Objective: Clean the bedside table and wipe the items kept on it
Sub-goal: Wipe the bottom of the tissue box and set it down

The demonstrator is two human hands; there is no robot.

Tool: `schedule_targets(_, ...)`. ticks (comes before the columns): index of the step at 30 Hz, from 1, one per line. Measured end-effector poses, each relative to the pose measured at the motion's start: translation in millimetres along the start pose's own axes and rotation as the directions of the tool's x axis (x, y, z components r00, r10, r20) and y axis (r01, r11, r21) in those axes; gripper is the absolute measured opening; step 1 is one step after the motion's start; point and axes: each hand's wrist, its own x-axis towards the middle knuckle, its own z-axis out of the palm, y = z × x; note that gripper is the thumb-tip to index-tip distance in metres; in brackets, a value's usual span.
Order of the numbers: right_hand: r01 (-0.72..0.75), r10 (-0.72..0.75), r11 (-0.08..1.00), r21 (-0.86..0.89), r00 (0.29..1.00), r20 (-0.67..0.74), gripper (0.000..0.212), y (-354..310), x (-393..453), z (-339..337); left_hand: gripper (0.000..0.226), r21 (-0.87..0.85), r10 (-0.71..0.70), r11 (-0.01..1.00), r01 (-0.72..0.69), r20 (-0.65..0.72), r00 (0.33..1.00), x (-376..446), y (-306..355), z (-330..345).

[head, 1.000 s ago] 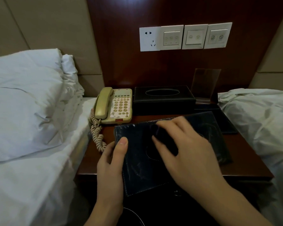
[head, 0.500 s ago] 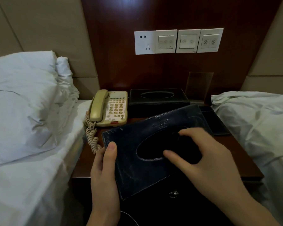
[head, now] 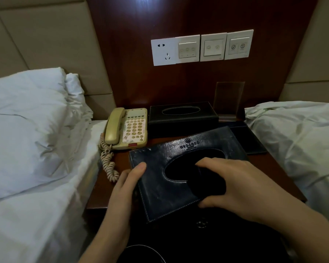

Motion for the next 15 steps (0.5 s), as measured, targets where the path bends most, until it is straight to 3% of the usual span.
schedule_targets(4, 0.054, -0.052, 0.997, -0.045, 0.998, 0.045, 0.070, 1, -5, -4, 0.081, 0.287, 0.108, 0.948, -0.137, 0.116, 0.987, 8, 32, -13)
schedule_targets(6, 0.087, -0.078, 0.992, -0.091, 0.992, 0.103, 0.071, -2, -6, -2, 0.087, 0.519, 0.134, 0.823, -0.231, 0.217, 0.967, 11, 52, -9)
schedule_targets(8, 0.123, -0.106, 0.987, -0.106, 0.983, 0.148, 0.070, -5, -4, 2, 0.081, 0.733, 0.018, 0.631, -0.253, 0.312, 0.950, 20, 70, 2)
schedule_targets(10, 0.169, -0.148, 0.979, -0.113, 0.974, 0.172, 0.068, -9, -1, 6, 0.073, 0.844, -0.203, 0.500, -0.192, 0.330, 0.922, 30, 78, 18)
schedule_targets(12, 0.210, -0.189, 0.971, -0.115, 0.967, 0.172, 0.066, -13, 1, 8, 0.066, 0.876, -0.342, 0.455, -0.161, 0.339, 0.877, 40, 76, 33)
schedule_targets(15, 0.223, -0.204, 0.967, -0.125, 0.967, 0.153, 0.066, -13, 0, 11, 0.047, 0.867, -0.382, 0.475, -0.151, 0.358, 0.852, 48, 69, 42)
